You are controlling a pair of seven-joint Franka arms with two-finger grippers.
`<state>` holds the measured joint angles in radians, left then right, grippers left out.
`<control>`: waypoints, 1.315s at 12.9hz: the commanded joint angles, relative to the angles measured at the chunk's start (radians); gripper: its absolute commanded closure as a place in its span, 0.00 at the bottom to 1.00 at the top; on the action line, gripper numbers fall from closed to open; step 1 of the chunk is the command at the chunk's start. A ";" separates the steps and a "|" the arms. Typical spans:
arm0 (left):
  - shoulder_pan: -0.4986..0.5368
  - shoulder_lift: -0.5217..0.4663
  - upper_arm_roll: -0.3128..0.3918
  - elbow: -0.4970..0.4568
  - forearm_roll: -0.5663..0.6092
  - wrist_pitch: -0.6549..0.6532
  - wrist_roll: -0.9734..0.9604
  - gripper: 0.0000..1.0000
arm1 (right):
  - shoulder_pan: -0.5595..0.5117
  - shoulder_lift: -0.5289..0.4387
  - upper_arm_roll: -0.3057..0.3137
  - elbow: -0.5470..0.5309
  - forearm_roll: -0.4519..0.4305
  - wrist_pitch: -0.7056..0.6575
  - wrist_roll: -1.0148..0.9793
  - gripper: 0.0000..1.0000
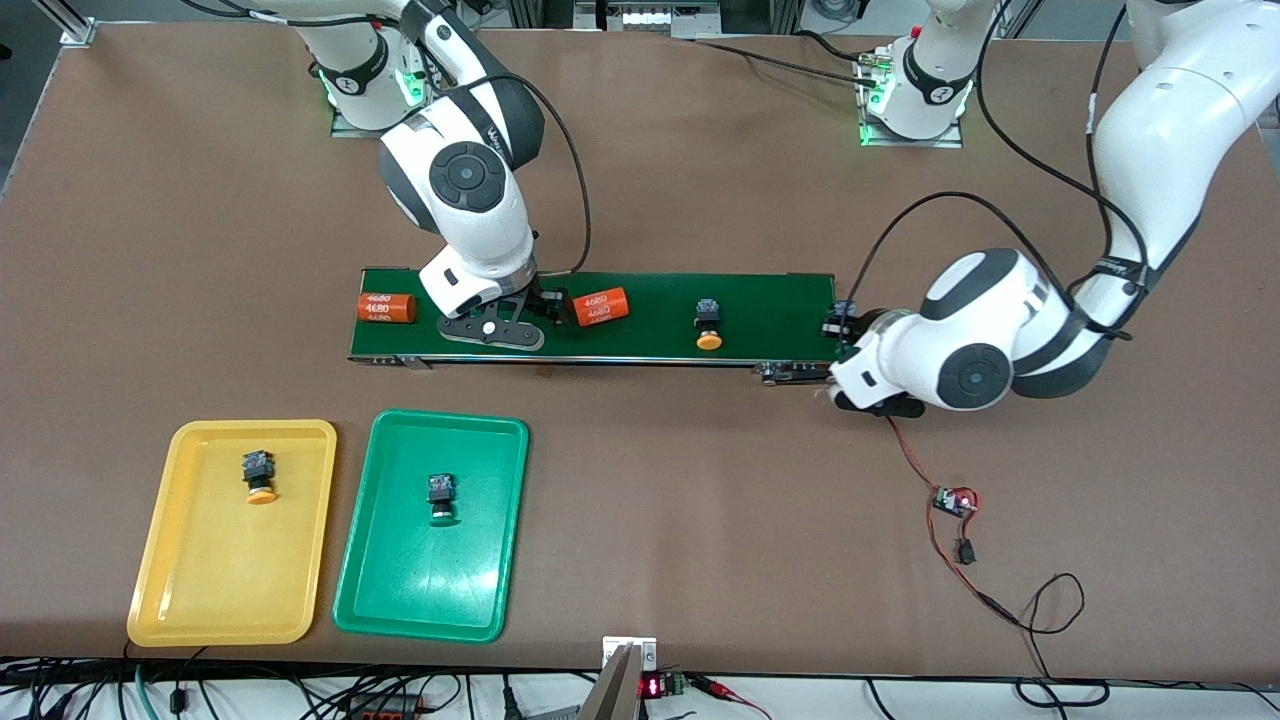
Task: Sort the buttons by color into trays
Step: 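Place the green button on the belt while the right gripper returns to the belt, then push the orange cylinder off the belt while the left gripper withdraws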
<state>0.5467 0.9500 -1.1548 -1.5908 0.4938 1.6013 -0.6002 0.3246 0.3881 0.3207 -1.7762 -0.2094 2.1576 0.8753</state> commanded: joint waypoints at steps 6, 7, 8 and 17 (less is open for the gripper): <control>-0.103 0.006 0.064 -0.023 -0.017 0.016 -0.021 0.00 | -0.019 -0.005 0.015 -0.017 0.007 0.045 0.020 0.00; -0.099 -0.002 0.061 -0.011 -0.017 0.008 -0.023 0.00 | -0.021 -0.005 0.015 -0.017 0.007 0.045 0.020 0.00; -0.085 -0.017 0.057 -0.005 -0.017 0.005 -0.020 0.00 | -0.021 -0.005 0.015 -0.017 0.007 0.044 0.020 0.00; -0.008 -0.117 0.023 0.451 0.019 -0.268 0.065 0.00 | 0.004 0.015 0.073 -0.045 0.051 0.065 0.102 0.00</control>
<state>0.5702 0.8825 -1.1516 -1.2138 0.4964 1.3793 -0.5834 0.3251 0.4110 0.3626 -1.8027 -0.1709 2.1960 0.9186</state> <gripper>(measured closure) 0.000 0.000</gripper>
